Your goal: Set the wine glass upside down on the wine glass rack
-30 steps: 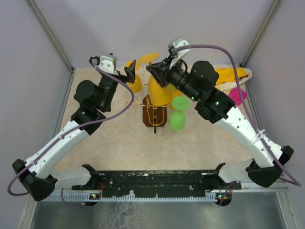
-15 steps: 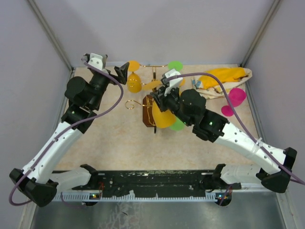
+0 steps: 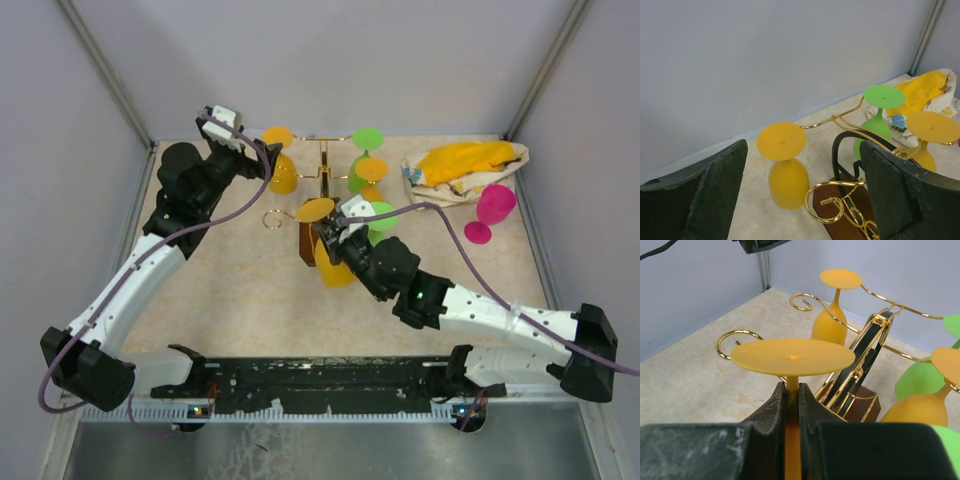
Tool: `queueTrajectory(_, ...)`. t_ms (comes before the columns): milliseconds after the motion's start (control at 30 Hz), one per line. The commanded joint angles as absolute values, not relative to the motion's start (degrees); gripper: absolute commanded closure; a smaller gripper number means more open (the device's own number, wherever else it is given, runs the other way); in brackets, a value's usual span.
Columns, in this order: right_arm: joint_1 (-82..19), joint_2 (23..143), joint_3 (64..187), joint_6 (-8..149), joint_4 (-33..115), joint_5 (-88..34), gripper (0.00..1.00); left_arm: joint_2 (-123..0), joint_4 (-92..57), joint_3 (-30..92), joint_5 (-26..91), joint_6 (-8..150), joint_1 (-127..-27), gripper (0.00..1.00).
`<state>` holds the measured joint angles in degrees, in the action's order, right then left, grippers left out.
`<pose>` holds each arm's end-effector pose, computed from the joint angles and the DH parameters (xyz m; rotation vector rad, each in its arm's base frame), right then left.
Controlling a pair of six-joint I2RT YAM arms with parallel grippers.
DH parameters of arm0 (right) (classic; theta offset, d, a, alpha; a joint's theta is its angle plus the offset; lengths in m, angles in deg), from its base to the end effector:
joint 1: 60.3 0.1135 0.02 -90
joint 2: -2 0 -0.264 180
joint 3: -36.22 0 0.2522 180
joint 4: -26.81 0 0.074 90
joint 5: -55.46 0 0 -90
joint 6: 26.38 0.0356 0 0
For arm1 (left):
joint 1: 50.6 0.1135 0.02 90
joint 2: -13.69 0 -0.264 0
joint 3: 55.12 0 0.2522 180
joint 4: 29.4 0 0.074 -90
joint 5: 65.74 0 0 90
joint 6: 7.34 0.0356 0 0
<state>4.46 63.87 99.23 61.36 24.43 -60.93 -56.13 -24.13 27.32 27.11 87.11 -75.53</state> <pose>0.1224 0.2224 0.3578 -0.5139 1.4503 0.5244 0.2565 -0.1212 0.4304 0.4075 1.3925 -0.3287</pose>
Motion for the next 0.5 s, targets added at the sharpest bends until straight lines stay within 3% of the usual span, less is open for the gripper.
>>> queueTrajectory(0,5.1,65.2,96.8,56.6,4.8,-63.9,1.0,-57.2,-24.4,28.9,33.0,86.5,-73.4,0.02)
queueTrajectory(467,6.0,75.3,97.1,55.3,-3.8,-62.0,1.0,-56.1,-25.6,27.0,36.1,85.5,-66.9,0.01)
